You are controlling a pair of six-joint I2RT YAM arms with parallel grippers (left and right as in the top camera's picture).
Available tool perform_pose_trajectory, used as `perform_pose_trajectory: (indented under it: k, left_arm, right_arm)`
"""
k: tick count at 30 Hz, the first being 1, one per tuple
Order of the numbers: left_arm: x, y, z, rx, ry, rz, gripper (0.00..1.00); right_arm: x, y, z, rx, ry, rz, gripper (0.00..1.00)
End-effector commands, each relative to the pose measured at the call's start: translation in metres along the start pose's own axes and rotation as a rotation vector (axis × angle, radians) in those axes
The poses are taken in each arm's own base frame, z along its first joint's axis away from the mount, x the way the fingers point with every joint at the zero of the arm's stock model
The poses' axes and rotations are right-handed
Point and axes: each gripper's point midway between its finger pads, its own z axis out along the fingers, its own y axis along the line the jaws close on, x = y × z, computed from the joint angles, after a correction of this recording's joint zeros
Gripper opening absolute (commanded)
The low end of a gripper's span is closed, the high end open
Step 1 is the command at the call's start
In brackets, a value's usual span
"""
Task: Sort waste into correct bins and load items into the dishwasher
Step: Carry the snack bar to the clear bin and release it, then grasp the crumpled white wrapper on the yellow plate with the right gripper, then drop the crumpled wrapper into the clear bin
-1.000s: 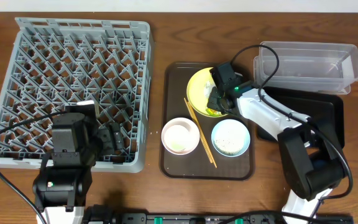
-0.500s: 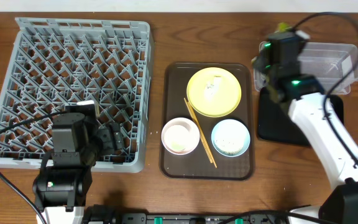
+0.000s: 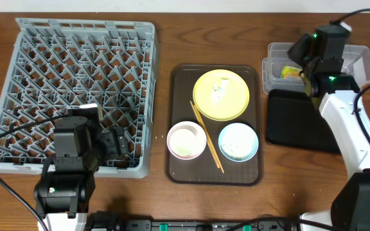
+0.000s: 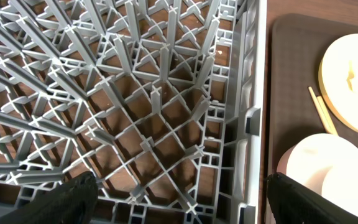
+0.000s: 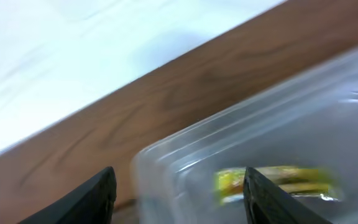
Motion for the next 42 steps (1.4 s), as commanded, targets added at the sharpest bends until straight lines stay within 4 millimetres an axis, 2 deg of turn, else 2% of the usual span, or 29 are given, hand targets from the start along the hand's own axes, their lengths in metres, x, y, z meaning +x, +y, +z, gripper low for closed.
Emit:
perform_pose_trajectory:
  k: [1,4,7,14,20,22,24,26,29,31,33,36,38,41,42]
  left_arm:
    - [-0.007,-0.001,-0.005,0.007,-0.021,-0.012,0.89]
    - [-0.007,-0.001,-0.005,0.007,-0.021,-0.012,0.88]
    - [-0.007,-0.001,-0.005,0.006,-0.021,-0.012,0.88]
    - [-0.007,-0.001,-0.005,0.007,-0.021,-0.012,0.88]
    - [-0.007,-0.001,-0.005,0.007,-0.021,-0.012,0.88]
    - [-0.007,-0.001,-0.005,0.006,-0.021,-0.012,0.88]
    - [-0.007,-0.001,-0.005,0.007,-0.021,-0.012,0.88]
    - [-0.007,-0.001,-0.005,0.006,-0.020,-0.012,0.88]
    - [-0.006,-0.001,-0.005,0.006,-0.017,-0.012,0.88]
    - [-0.006,-0.001,-0.005,0.006,-0.017,-0.012,0.88]
    - [-0.006,-0.001,-0.005,0.006,-0.017,-0.012,0.88]
    - [-0.006,-0.001,-0.005,0.006,-0.017,-0.012,0.88]
    - [-0.006,-0.001,-0.005,0.006,-0.017,-0.012,0.88]
    - [-0.006,-0.001,-0.005,0.006,-0.017,-0.012,0.88]
    - [-0.006,-0.001,-0.005,0.006,-0.017,-0.012,0.88]
  right_arm:
    - [0.041,0.067,-0.014,-0.292,0.149,-0.182,0.63]
    - [0.081,0.084,-0.018,-0.286,0.239,-0.260,0.65]
    - [0.118,0.092,-0.014,-0.230,0.297,-0.329,0.68]
    - [0.204,0.114,0.009,-0.220,0.424,-0.445,0.69]
    - [0.253,0.100,0.032,-0.123,0.498,-0.423,0.67]
    - [0.262,0.097,0.036,-0.106,0.515,-0.411,0.60]
    - [0.266,0.093,0.038,-0.090,0.524,-0.391,0.48]
    - [0.264,0.095,0.039,-0.094,0.512,-0.387,0.27]
    - [0.248,0.100,0.036,-0.100,0.472,-0.377,0.10]
    - [0.234,0.102,0.033,-0.098,0.437,-0.368,0.03]
    - [0.197,0.104,0.022,-0.098,0.358,-0.348,0.01]
    - [0.142,0.094,0.008,-0.055,0.229,-0.305,0.01]
    - [0.100,0.078,-0.002,0.000,0.131,-0.267,0.02]
    - [0.053,0.044,-0.012,0.094,0.030,-0.204,0.06]
    - [0.033,0.019,-0.012,0.148,0.003,-0.161,0.08]
